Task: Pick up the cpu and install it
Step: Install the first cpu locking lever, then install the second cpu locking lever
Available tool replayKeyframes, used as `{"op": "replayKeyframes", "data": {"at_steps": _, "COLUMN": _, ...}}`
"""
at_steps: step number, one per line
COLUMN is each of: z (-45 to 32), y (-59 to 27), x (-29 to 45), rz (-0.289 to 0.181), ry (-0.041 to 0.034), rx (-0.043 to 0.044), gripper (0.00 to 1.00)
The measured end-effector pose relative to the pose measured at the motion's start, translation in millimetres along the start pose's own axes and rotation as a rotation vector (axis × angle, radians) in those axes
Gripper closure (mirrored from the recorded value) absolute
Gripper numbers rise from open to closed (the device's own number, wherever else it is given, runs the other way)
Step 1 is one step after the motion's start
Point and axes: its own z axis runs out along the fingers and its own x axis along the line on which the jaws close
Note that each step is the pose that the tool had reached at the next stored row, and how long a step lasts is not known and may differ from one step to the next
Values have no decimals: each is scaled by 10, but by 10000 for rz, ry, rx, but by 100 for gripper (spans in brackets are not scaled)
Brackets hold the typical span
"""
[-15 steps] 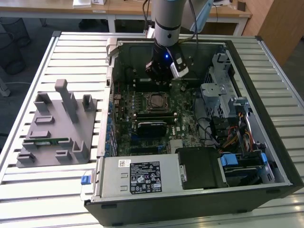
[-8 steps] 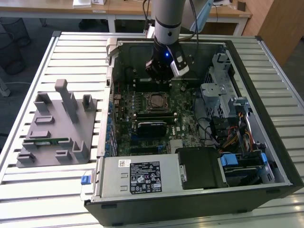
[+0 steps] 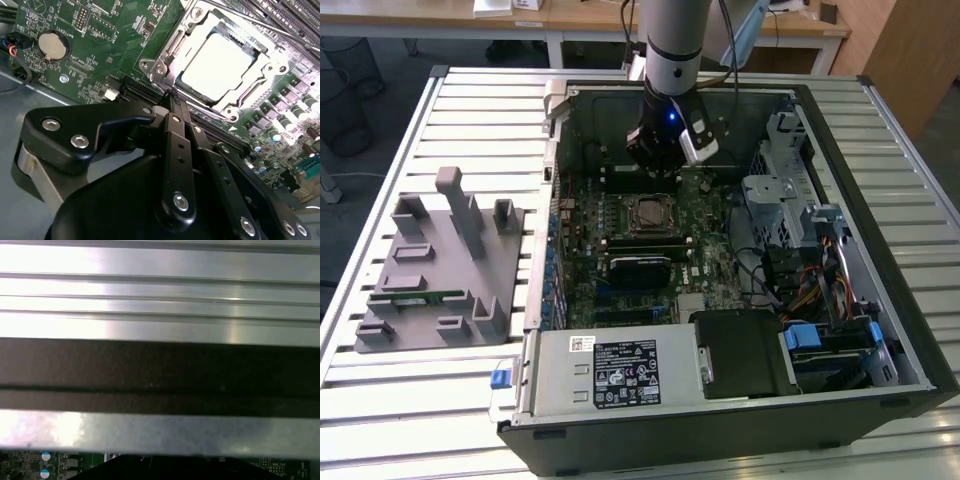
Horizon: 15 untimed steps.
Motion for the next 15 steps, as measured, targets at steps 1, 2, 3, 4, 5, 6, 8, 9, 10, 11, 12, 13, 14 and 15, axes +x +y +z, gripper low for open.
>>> {"op": "replayKeyframes", "data": {"at_steps": 1, "z": 0, "y": -1, "x": 0, "rz": 1, "ry": 0, "rx": 0, "gripper": 89}}
{"op": "replayKeyframes", "data": {"at_steps": 2, "z": 0, "y": -2, "x": 0, "rz": 1, "ry": -1, "rx": -1, "gripper": 89}}
{"op": "replayKeyframes", "data": {"at_steps": 3, "z": 0, "y": -3, "x": 0, "rz": 0, "ry": -1, "rx": 0, "gripper": 89}}
{"op": "replayKeyframes", "data": {"at_steps": 4, "z": 0, "y": -4, "x": 0, "rz": 0, "ry": 0, "rx": 0, "gripper": 89}}
{"op": "replayKeyframes", "data": {"at_steps": 5, "z": 0, "y": -6, "x": -1, "rz": 0, "ry": 0, "rx": 0, "gripper": 89}}
{"op": "replayKeyframes", "data": {"at_steps": 6, "z": -1, "y": -9, "x": -1, "rz": -1, "ry": 0, "rx": 0, "gripper": 89}}
{"op": "replayKeyframes", "data": {"at_steps": 8, "z": -1, "y": -17, "x": -2, "rz": 0, "ry": 0, "rx": 0, "gripper": 89}}
{"op": "replayKeyframes", "data": {"at_steps": 9, "z": -1, "y": -24, "x": -2, "rz": 0, "ry": -1, "rx": 0, "gripper": 89}}
{"op": "replayKeyframes", "data": {"at_steps": 10, "z": -2, "y": -31, "x": -3, "rz": 0, "ry": 0, "rx": 0, "gripper": 89}}
{"op": "replayKeyframes", "data": {"at_steps": 11, "z": -2, "y": -40, "x": -3, "rz": 0, "ry": -1, "rx": 0, "gripper": 89}}
{"op": "replayKeyframes", "data": {"at_steps": 12, "z": -3, "y": -50, "x": -4, "rz": 0, "ry": 0, "rx": 0, "gripper": 89}}
{"op": "replayKeyframes", "data": {"at_steps": 13, "z": -4, "y": -62, "x": -5, "rz": 0, "ry": 0, "rx": 1, "gripper": 89}}
{"op": "replayKeyframes", "data": {"at_steps": 14, "z": -4, "y": -78, "x": -7, "rz": -1, "ry": 0, "rx": 0, "gripper": 89}}
{"op": "replayKeyframes", "data": {"at_steps": 15, "z": -5, "y": -91, "x": -8, "rz": 0, "ry": -1, "rx": 0, "gripper": 89}}
